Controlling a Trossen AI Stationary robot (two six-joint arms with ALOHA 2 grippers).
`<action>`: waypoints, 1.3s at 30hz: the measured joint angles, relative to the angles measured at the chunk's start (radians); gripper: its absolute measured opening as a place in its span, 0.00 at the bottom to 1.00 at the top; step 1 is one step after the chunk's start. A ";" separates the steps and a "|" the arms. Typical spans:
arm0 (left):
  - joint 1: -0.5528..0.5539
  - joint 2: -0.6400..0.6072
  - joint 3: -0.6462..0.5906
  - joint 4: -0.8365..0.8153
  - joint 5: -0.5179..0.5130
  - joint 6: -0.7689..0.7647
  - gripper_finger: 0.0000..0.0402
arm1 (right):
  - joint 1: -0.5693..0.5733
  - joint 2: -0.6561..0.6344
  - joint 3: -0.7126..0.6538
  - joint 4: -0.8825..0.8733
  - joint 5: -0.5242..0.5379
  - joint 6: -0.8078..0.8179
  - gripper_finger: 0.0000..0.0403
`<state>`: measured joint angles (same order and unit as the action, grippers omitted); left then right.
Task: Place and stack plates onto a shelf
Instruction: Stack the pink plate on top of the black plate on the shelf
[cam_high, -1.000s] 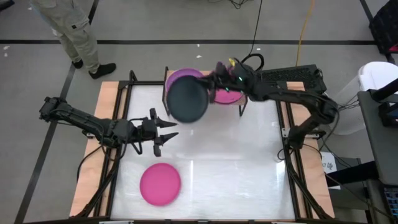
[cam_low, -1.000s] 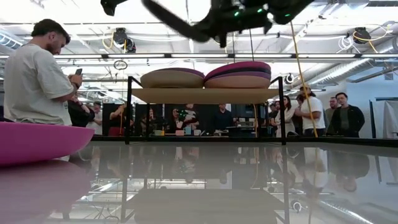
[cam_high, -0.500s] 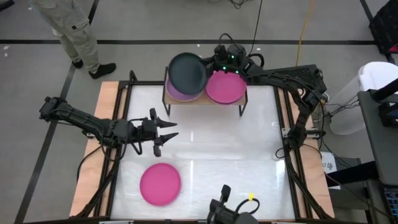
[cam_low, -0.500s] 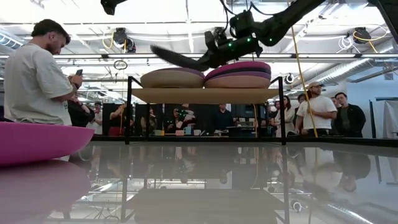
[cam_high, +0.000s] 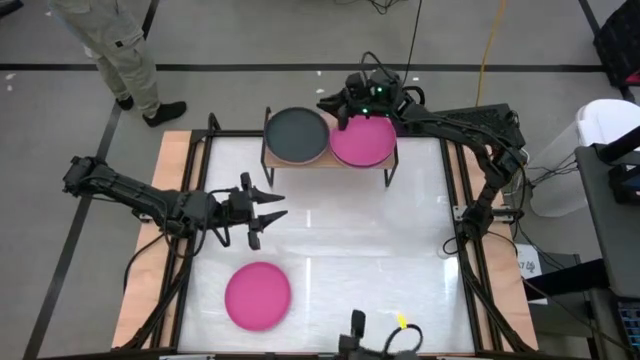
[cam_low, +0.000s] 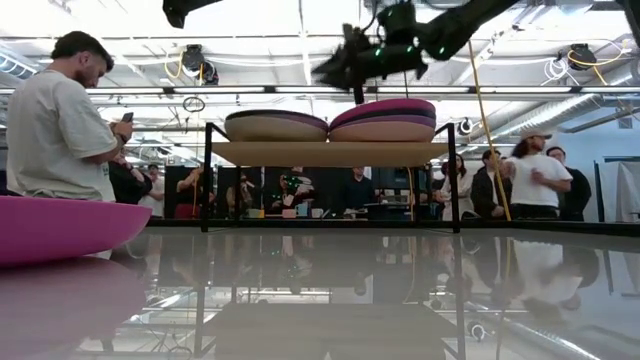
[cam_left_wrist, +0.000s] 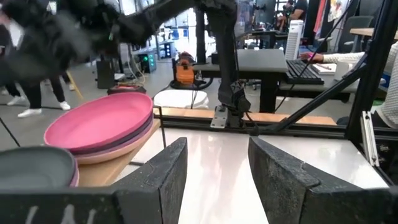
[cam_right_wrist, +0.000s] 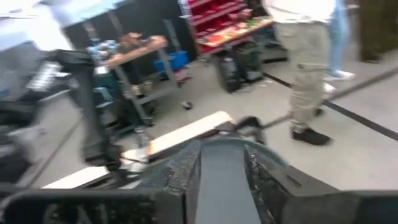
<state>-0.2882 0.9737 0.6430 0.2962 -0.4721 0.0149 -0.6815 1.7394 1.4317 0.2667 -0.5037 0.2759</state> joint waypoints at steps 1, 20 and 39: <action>0.000 0.000 0.000 -0.011 0.000 -0.008 0.44 | 0.000 -0.021 0.000 -0.010 -0.031 0.000 0.28; -0.001 0.294 0.161 -0.792 0.449 -0.373 0.44 | 0.266 -0.766 -0.625 -0.017 -0.016 -0.269 0.34; -0.023 0.497 0.162 -0.862 0.577 -0.472 0.44 | 0.337 -0.967 -1.109 0.262 0.054 -0.211 0.33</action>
<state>-0.3117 1.4708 0.8051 -0.5655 0.1054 -0.4572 -0.3447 0.7727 0.3229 0.5288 -0.4501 0.0653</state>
